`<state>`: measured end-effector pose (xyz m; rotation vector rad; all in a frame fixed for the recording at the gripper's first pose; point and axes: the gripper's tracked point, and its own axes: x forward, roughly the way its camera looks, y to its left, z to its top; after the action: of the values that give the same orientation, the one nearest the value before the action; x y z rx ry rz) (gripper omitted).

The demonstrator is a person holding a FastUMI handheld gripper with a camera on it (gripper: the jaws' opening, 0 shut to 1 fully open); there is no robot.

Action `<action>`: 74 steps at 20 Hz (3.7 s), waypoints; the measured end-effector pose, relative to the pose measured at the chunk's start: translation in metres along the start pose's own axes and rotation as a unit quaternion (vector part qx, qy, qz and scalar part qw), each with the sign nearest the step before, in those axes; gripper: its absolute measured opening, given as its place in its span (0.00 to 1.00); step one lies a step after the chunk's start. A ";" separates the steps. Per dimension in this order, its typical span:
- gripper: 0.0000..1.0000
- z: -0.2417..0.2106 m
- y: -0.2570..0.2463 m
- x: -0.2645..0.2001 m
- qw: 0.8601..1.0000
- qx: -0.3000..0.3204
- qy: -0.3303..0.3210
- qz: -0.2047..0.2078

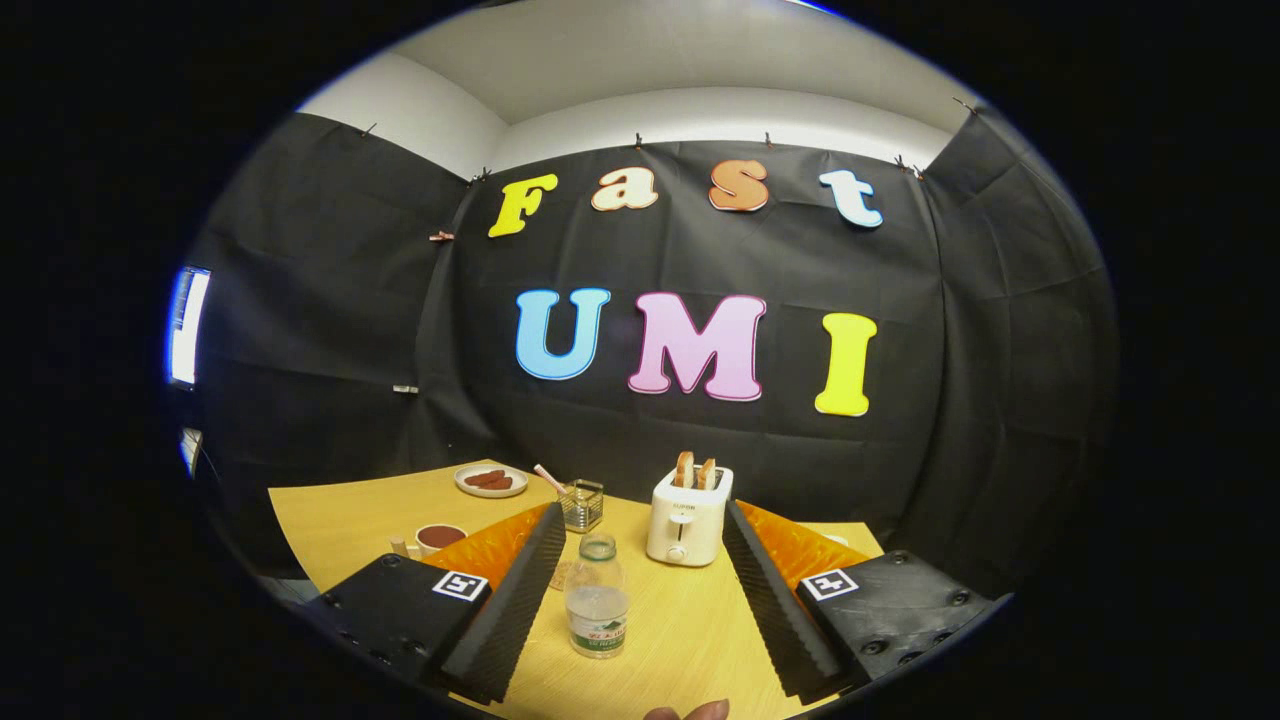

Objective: Take the bottle from table, then pour the juice into the cup, finally place the bottle on the coaster

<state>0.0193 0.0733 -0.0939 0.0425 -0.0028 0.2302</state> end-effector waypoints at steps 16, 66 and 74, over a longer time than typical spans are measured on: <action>0.97 -0.148 0.032 0.061 0.999 0.018 0.039 0.021; 0.67 -0.134 0.140 0.151 0.780 -0.600 0.176 0.024; 0.67 -0.140 0.140 0.155 0.730 -0.654 0.195 0.038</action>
<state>0.1379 0.2512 -0.2269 -1.4435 0.2565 0.2742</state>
